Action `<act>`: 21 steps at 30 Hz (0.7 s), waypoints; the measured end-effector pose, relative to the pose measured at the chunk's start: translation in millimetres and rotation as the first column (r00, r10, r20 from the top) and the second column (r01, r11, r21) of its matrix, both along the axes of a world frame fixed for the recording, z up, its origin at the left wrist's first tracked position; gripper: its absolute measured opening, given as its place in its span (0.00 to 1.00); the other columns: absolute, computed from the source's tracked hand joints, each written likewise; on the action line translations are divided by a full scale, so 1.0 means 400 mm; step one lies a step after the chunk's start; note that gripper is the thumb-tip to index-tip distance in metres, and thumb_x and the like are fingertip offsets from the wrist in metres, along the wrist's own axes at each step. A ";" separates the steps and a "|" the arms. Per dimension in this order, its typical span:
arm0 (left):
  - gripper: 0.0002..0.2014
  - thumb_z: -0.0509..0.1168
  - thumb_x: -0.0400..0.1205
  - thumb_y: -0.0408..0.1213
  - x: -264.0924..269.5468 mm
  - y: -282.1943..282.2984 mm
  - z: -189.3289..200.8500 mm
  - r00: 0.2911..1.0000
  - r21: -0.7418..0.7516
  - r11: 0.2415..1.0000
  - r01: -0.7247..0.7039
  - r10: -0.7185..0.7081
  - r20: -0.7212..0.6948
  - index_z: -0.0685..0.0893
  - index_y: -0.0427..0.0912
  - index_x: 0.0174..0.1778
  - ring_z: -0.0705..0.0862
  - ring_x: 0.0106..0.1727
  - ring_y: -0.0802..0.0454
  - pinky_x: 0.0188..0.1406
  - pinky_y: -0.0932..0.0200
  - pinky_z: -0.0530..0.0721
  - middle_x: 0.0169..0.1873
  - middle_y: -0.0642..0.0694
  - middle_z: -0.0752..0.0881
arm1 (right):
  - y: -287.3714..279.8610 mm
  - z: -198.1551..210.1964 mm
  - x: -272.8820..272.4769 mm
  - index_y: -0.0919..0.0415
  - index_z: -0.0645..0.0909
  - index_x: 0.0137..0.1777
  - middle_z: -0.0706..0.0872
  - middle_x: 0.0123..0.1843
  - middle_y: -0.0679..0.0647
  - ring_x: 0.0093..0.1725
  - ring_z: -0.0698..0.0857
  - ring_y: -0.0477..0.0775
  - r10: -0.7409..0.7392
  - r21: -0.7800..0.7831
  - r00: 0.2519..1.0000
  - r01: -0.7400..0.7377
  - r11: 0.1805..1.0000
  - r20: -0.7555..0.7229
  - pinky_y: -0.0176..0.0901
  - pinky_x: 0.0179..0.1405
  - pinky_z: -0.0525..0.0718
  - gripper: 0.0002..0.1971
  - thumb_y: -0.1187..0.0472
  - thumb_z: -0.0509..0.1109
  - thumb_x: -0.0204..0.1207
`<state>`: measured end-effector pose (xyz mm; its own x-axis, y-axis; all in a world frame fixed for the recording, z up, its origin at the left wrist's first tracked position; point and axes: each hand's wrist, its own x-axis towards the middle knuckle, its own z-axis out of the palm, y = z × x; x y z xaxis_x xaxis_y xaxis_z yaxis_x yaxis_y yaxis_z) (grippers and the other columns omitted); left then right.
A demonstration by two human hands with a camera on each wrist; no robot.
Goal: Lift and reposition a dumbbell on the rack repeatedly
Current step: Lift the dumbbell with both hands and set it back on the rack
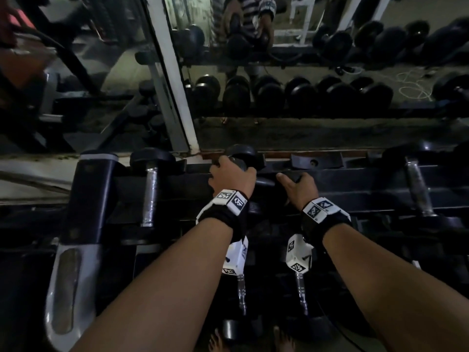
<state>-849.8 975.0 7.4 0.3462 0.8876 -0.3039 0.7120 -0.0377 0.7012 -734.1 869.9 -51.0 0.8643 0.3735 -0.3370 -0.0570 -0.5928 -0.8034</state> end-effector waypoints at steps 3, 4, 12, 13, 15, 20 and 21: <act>0.32 0.70 0.78 0.49 0.006 -0.009 -0.003 1.000 0.036 0.999 -0.025 0.026 -0.011 0.71 0.43 0.76 0.74 0.72 0.31 0.64 0.43 0.76 0.73 0.35 0.73 | -0.003 -0.002 0.003 0.69 0.81 0.65 0.88 0.64 0.66 0.65 0.85 0.65 0.018 0.002 1.000 -0.018 1.000 0.003 0.47 0.62 0.80 0.28 0.46 0.76 0.76; 0.31 0.70 0.77 0.49 0.006 -0.012 -0.005 0.999 0.047 0.998 -0.034 0.034 -0.009 0.72 0.43 0.75 0.75 0.71 0.32 0.63 0.44 0.77 0.72 0.36 0.74 | -0.006 -0.002 0.002 0.69 0.80 0.66 0.87 0.64 0.66 0.66 0.85 0.65 0.021 0.007 1.000 -0.021 1.000 0.000 0.46 0.62 0.80 0.29 0.46 0.76 0.76; 0.26 0.72 0.77 0.47 0.005 -0.027 0.004 0.998 0.145 0.988 -0.060 0.060 0.008 0.78 0.41 0.70 0.80 0.67 0.35 0.64 0.49 0.76 0.67 0.36 0.80 | -0.020 0.000 0.003 0.68 0.77 0.68 0.85 0.67 0.66 0.67 0.83 0.65 0.047 0.092 0.998 -0.042 0.995 -0.049 0.40 0.58 0.75 0.27 0.49 0.76 0.78; 0.26 0.72 0.77 0.47 0.006 -0.028 0.004 0.998 0.154 0.986 -0.067 0.068 0.003 0.78 0.41 0.70 0.80 0.66 0.36 0.63 0.50 0.76 0.66 0.37 0.81 | -0.022 -0.002 0.004 0.67 0.76 0.69 0.85 0.68 0.66 0.68 0.83 0.65 0.048 0.100 0.998 -0.043 0.994 -0.051 0.43 0.61 0.76 0.27 0.49 0.76 0.77; 0.25 0.72 0.77 0.48 0.009 -0.029 0.002 0.997 0.164 0.983 -0.077 0.079 -0.004 0.79 0.41 0.68 0.81 0.65 0.36 0.61 0.50 0.77 0.65 0.37 0.82 | -0.025 -0.003 0.006 0.67 0.75 0.70 0.84 0.69 0.66 0.69 0.82 0.66 0.059 0.113 0.996 -0.052 0.992 -0.064 0.46 0.64 0.77 0.28 0.49 0.76 0.77; 0.24 0.73 0.76 0.49 0.007 -0.028 -0.002 0.996 0.168 0.982 -0.087 0.088 0.004 0.80 0.43 0.65 0.81 0.65 0.36 0.60 0.52 0.77 0.64 0.38 0.83 | -0.031 -0.001 0.011 0.65 0.73 0.71 0.83 0.69 0.65 0.68 0.82 0.65 0.091 0.127 0.991 -0.079 0.989 -0.095 0.43 0.60 0.75 0.29 0.48 0.75 0.77; 0.24 0.73 0.76 0.49 0.007 -0.027 -0.003 0.996 0.169 0.982 -0.088 0.088 0.005 0.80 0.43 0.66 0.81 0.65 0.36 0.61 0.52 0.77 0.64 0.38 0.84 | -0.031 0.000 0.012 0.65 0.73 0.71 0.83 0.69 0.65 0.68 0.82 0.65 0.095 0.130 0.991 -0.082 0.988 -0.098 0.43 0.59 0.75 0.29 0.48 0.75 0.78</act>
<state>-847.1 964.1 6.3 0.2640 0.9530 -0.1484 0.7198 -0.0923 0.6880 -729.3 857.4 -50.9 0.7886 0.4922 -0.3685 -0.0955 -0.4940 -0.8642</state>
